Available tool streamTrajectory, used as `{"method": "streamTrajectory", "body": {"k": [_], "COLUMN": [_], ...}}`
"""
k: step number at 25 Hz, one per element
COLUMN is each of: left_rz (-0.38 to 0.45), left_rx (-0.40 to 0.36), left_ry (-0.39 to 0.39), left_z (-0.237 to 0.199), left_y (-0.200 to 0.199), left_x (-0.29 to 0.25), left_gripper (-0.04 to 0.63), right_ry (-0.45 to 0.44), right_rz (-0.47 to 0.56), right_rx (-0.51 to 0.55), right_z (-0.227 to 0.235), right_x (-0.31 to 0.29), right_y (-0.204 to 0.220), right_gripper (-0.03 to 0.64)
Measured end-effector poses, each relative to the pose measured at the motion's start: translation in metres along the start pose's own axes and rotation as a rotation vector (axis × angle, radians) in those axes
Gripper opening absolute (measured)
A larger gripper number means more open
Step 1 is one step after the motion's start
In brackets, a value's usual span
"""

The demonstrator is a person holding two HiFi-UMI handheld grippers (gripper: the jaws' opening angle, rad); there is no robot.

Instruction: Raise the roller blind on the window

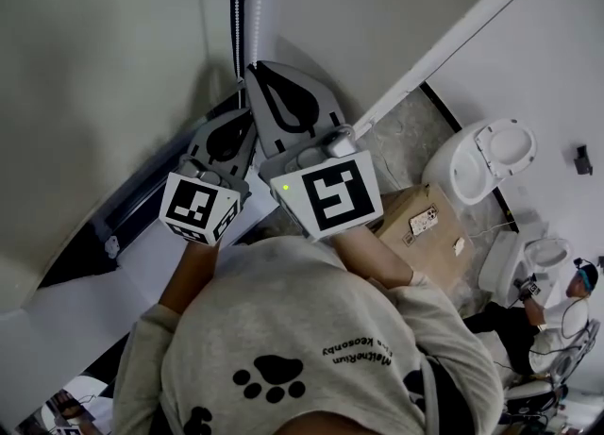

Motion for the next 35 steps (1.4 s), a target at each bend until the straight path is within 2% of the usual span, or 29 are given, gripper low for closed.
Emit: {"method": "streamTrajectory", "body": {"k": [4, 10, 13, 18, 26, 31, 35], "left_rz": [-0.046, -0.107, -0.118, -0.114, -0.16, -0.196, -0.22], "left_rx": [0.037, 0.05, 0.029, 0.037, 0.042, 0.089, 0.081], "left_ry": [-0.006, -0.037, -0.052, -0.059, -0.063, -0.053, -0.044], "left_z": [-0.002, -0.001, 0.0, -0.001, 0.001, -0.002, 0.001], "left_y": [0.022, 0.066, 0.083, 0.103, 0.133, 0.156, 0.171], "left_x": [0.001, 0.006, 0.007, 0.006, 0.009, 0.009, 0.009], "left_gripper": [0.012, 0.012, 0.012, 0.012, 0.012, 0.012, 0.012], "right_ry": [-0.001, 0.005, 0.009, 0.01, 0.002, -0.007, -0.01], "right_rz": [-0.047, -0.111, -0.126, -0.138, -0.183, -0.233, -0.244], "right_rx": [-0.014, -0.025, -0.028, -0.032, -0.053, -0.076, -0.08], "right_z": [-0.002, -0.012, -0.014, -0.016, -0.021, -0.025, -0.028], "right_x": [0.0, 0.005, 0.009, 0.011, 0.015, 0.015, 0.019], "right_y": [0.021, 0.065, 0.082, 0.102, 0.131, 0.154, 0.168], "right_gripper": [0.018, 0.018, 0.018, 0.017, 0.017, 0.015, 0.015]}}
Point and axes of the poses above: the fingertips, and each gripper's own axes: x backward along the fingers, z to its right, y out of its underside, the point moved 5 cm from there along x, backward along the fingers, and after that the axes turned 3 degrees about -y, right-handed, at the moved point
